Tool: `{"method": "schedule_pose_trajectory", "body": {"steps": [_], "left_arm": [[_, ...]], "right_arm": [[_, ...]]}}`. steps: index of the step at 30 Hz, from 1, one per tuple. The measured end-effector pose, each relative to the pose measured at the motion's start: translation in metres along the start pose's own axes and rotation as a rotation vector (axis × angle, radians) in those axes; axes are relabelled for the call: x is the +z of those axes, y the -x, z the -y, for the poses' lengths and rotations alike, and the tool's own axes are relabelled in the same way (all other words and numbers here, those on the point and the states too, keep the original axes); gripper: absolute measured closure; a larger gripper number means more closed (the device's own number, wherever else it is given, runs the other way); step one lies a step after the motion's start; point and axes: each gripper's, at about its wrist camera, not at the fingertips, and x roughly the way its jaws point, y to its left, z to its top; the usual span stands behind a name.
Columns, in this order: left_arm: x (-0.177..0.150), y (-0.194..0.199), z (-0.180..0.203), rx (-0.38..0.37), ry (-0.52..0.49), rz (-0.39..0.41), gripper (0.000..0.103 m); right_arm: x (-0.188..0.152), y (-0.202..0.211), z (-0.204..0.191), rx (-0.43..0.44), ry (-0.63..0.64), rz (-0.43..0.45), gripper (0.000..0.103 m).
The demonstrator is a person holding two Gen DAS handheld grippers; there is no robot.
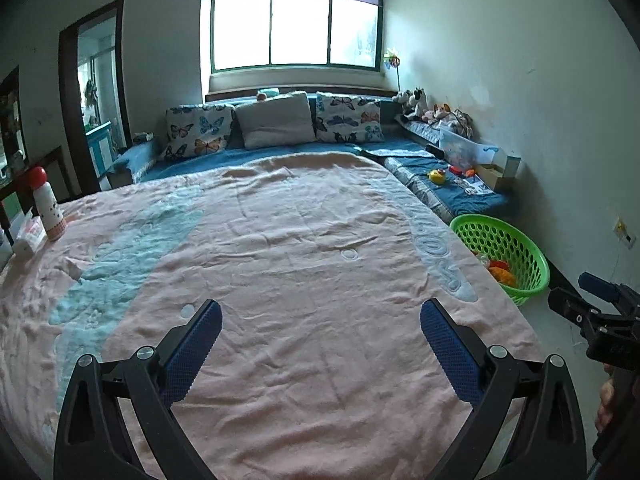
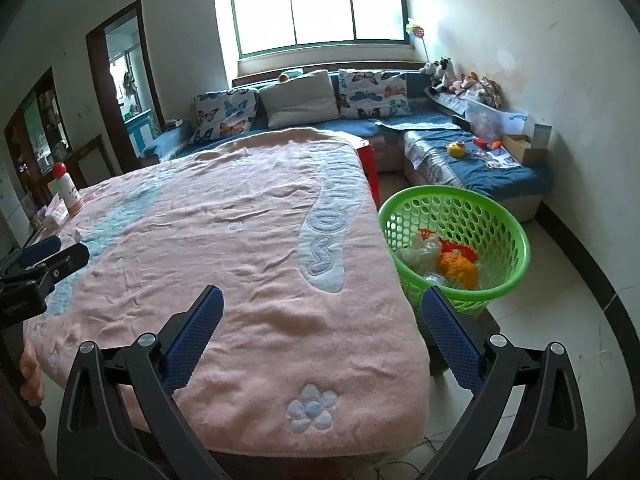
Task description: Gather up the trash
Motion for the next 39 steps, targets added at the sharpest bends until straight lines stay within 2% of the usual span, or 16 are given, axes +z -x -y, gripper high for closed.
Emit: {"method": "schedule_pose_trajectory", "body": {"steps": [39], "left_arm": [[-0.009,0.012,0.010,0.032,0.000,0.026,0.007]], "right_arm": [[-0.008,0.012,-0.007,-0.002,0.011,0.030,0.004]]}}
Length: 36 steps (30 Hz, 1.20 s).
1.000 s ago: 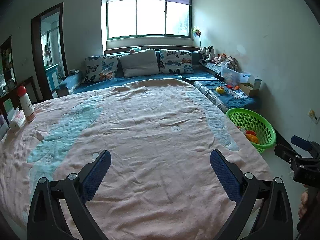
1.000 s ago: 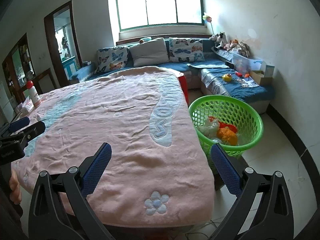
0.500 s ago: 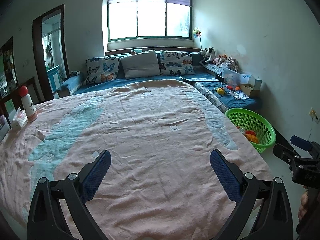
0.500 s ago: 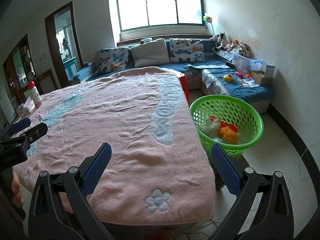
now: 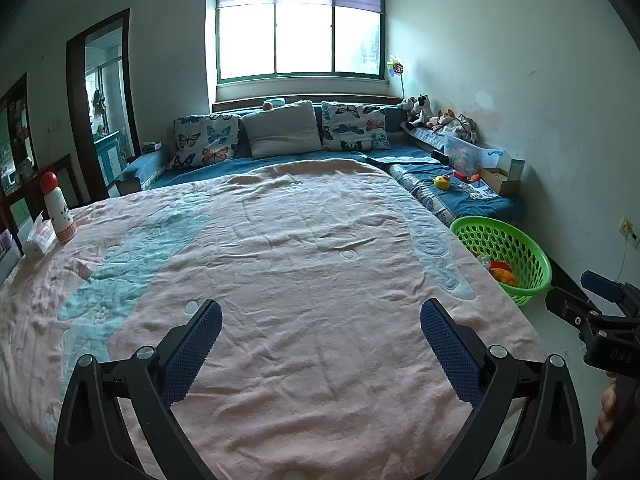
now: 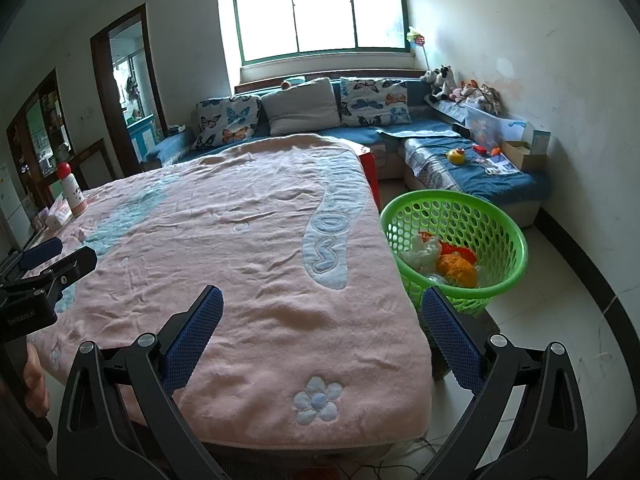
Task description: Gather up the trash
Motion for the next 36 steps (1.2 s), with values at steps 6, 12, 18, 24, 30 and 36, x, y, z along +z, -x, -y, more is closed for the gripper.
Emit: {"method": "schedule_pose_trajectory", "body": {"steps": [6,12,18,24,30,36], "left_arm": [[-0.0001,-0.0004,0.0002,0.000,0.000,-0.001,0.007],[-0.0009,-0.0001,-0.0002,-0.001,0.000,-0.004,0.007],[-0.0014,0.0001,-0.0005,0.000,0.003,-0.005,0.007],[-0.0022,-0.0010,-0.0001,-0.004,0.000,-0.009,0.007],[-0.0026,-0.0027,-0.0004,-0.002,-0.005,-0.011,0.007],[-0.0033,-0.0029,-0.0003,-0.002,-0.005,-0.013,0.007]], "right_arm": [[-0.0004,-0.0002,-0.0010,0.002,-0.003,-0.002,0.004],[-0.0003,0.0000,-0.0006,0.001,-0.002,-0.002,0.004],[-0.0003,-0.0006,-0.0012,0.004,-0.003,-0.002,0.004],[-0.0004,-0.0003,-0.0024,0.005,-0.003,-0.002,0.004],[-0.0023,-0.0011,-0.0036,0.007,-0.005,0.000,0.004],[-0.0029,-0.0030,-0.0019,0.011,-0.008,-0.005,0.004]]}}
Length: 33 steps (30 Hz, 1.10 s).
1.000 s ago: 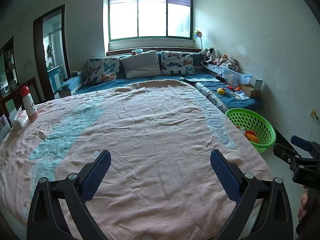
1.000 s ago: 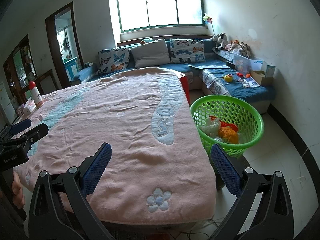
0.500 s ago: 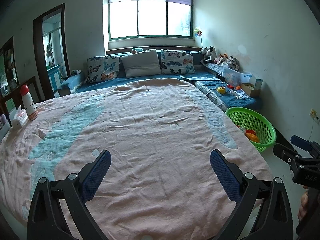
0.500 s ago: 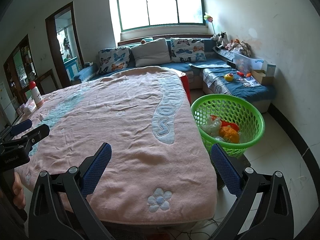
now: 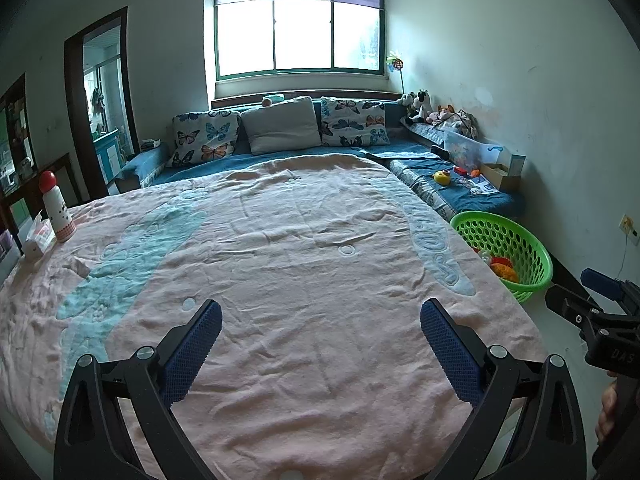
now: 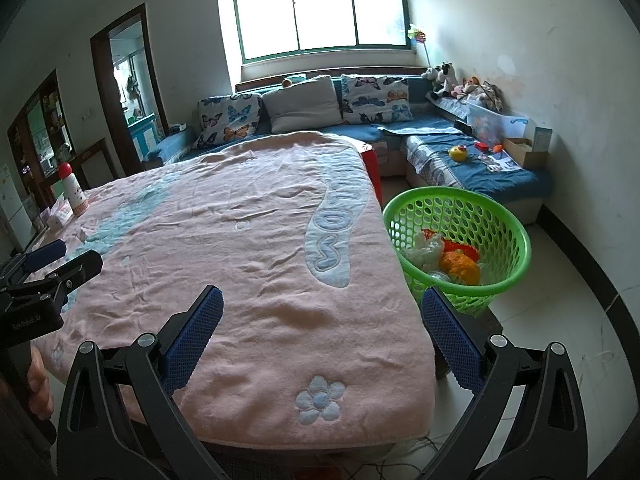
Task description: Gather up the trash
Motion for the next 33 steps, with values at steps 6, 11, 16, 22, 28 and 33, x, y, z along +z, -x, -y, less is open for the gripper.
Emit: {"method": "schedule_pose_trajectory", "body": {"steps": [6,11,16,22,28,33], "left_arm": [[0.0000,-0.0007,0.0004,0.001,0.001,-0.002,0.007],[-0.0011,-0.0033,0.0000,-0.002,0.004,-0.005,0.007],[-0.0012,-0.0033,-0.0001,-0.003,0.003,-0.007,0.007],[-0.0027,-0.0051,-0.0002,-0.012,0.005,-0.009,0.007],[-0.0045,-0.0075,-0.0003,-0.005,0.004,-0.011,0.007],[-0.0047,-0.0096,-0.0016,-0.006,0.012,-0.019,0.007]], "right_arm": [[0.0004,-0.0010,-0.0001,0.002,0.000,-0.002,0.005],[-0.0023,-0.0040,-0.0022,0.004,0.003,-0.010,0.004],[-0.0030,-0.0042,-0.0026,0.004,0.003,-0.010,0.004],[-0.0032,-0.0052,-0.0039,0.006,0.004,-0.012,0.004],[-0.0035,-0.0061,-0.0038,0.010,0.002,-0.015,0.004],[-0.0038,-0.0063,-0.0044,0.009,0.001,-0.015,0.004]]}}
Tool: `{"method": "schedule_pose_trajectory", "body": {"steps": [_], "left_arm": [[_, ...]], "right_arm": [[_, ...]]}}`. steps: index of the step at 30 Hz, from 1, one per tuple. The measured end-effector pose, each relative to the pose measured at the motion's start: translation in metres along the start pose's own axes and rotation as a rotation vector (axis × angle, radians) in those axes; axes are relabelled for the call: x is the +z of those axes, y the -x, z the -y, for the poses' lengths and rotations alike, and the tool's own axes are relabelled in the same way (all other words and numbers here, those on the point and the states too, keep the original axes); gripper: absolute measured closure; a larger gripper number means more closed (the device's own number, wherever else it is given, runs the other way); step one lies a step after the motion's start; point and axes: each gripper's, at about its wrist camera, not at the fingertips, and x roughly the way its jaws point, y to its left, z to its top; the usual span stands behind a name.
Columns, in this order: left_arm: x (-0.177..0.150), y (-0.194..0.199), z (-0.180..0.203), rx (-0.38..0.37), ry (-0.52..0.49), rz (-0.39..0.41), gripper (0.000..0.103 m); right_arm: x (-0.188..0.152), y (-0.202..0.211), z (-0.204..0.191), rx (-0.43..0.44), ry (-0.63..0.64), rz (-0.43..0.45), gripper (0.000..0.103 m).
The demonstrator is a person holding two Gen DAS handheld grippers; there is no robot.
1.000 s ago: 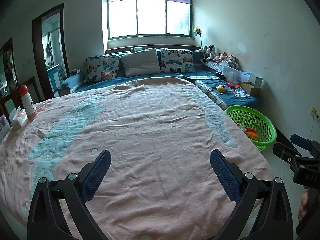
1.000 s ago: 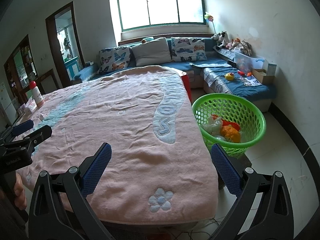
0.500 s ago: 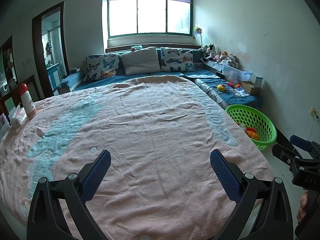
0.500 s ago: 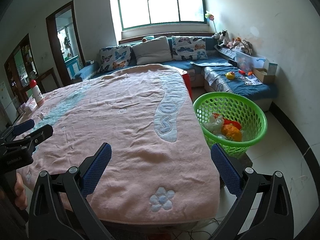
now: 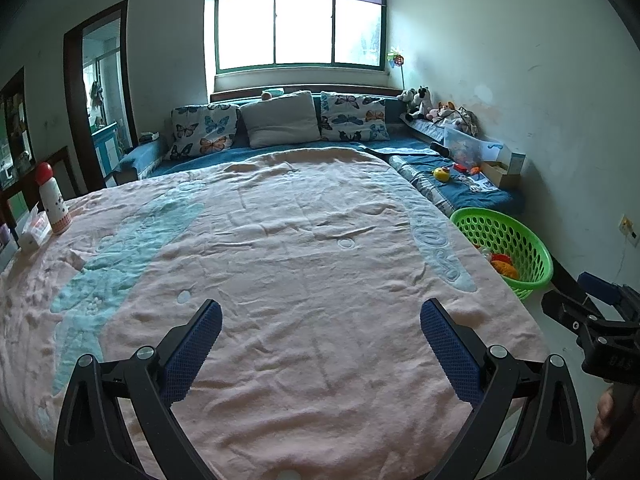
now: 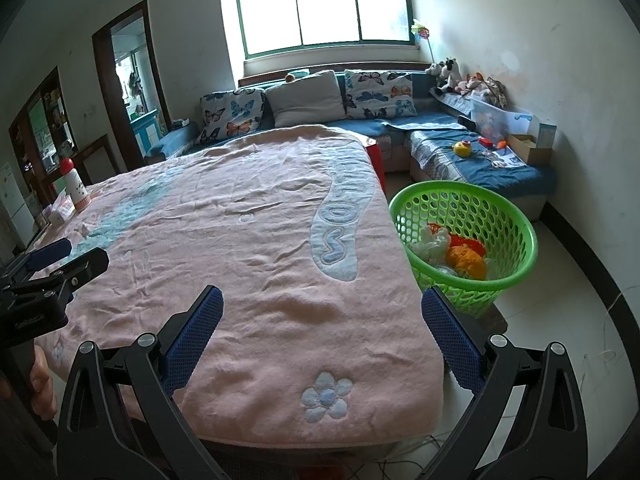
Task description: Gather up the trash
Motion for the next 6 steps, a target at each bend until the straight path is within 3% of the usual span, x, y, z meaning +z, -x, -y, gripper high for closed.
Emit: {"method": "schedule_pose_trajectory", "body": {"steps": [6], "left_arm": [[0.0004,0.0001,-0.0020,0.004,0.007,0.001,0.007]], "right_arm": [[0.0003,-0.0002,0.0009,0.002,-0.001,-0.001,0.004]]}}
